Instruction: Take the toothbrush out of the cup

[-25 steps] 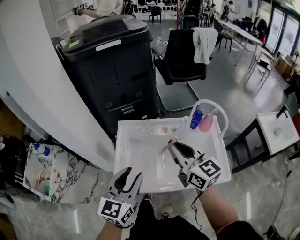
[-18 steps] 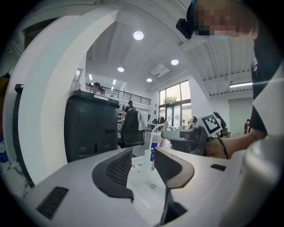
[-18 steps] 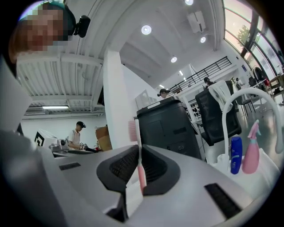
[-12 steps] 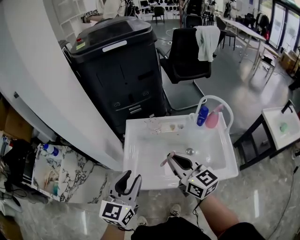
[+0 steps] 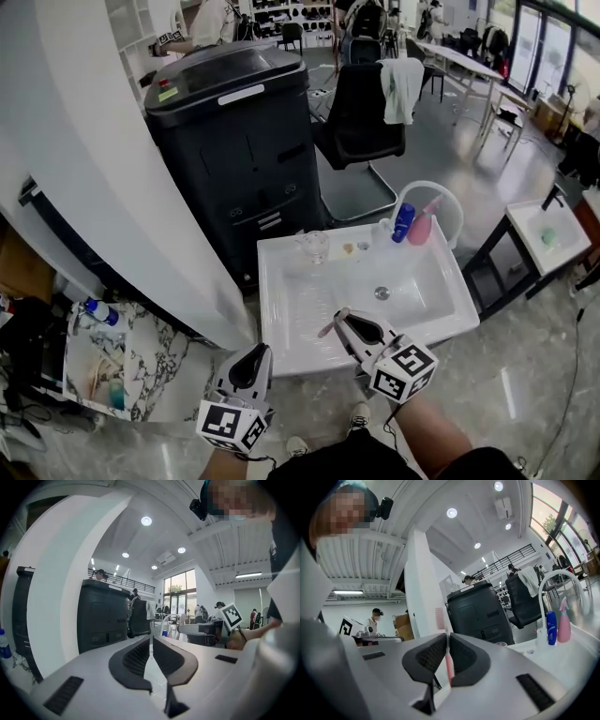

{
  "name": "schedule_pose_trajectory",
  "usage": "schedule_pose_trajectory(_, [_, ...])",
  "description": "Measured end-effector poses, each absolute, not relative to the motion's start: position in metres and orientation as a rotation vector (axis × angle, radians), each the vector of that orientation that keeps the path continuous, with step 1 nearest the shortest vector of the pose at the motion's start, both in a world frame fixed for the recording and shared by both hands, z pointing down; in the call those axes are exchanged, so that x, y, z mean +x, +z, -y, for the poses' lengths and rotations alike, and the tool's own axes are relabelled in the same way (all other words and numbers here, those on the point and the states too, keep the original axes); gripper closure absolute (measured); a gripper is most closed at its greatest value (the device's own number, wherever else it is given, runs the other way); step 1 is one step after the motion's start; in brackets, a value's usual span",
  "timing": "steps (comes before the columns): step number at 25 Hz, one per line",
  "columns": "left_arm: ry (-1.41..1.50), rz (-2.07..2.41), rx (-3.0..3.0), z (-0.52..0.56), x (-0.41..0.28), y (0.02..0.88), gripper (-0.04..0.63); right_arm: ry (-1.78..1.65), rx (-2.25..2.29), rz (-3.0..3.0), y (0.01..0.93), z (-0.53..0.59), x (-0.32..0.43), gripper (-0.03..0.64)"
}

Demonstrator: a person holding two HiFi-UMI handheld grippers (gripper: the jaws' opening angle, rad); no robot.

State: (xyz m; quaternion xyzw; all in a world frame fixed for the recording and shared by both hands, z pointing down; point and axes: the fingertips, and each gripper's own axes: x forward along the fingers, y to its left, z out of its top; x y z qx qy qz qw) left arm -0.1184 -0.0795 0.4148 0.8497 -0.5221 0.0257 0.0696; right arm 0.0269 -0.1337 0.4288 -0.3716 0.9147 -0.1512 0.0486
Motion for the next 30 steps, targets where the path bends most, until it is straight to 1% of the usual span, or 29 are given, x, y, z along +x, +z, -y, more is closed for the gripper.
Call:
schedule_pose_trajectory(4, [0.041, 1.504, 2.595, 0.063, -0.134, 0.410, 0.572, -0.426, -1.210, -2.756, 0.420, 0.108, 0.014, 0.583])
schedule_pose_trajectory(16, [0.025, 1.246, 2.707, 0.007, -0.143, 0.419, 0.572, -0.359, -1.458, -2.652, 0.415, 0.017, 0.007, 0.583])
schedule_pose_trajectory(30, [0.042, 1.180, 2.757, -0.036, -0.133, 0.415, 0.572, -0.347, -1.501, -2.610, 0.407, -0.032, 0.013, 0.584])
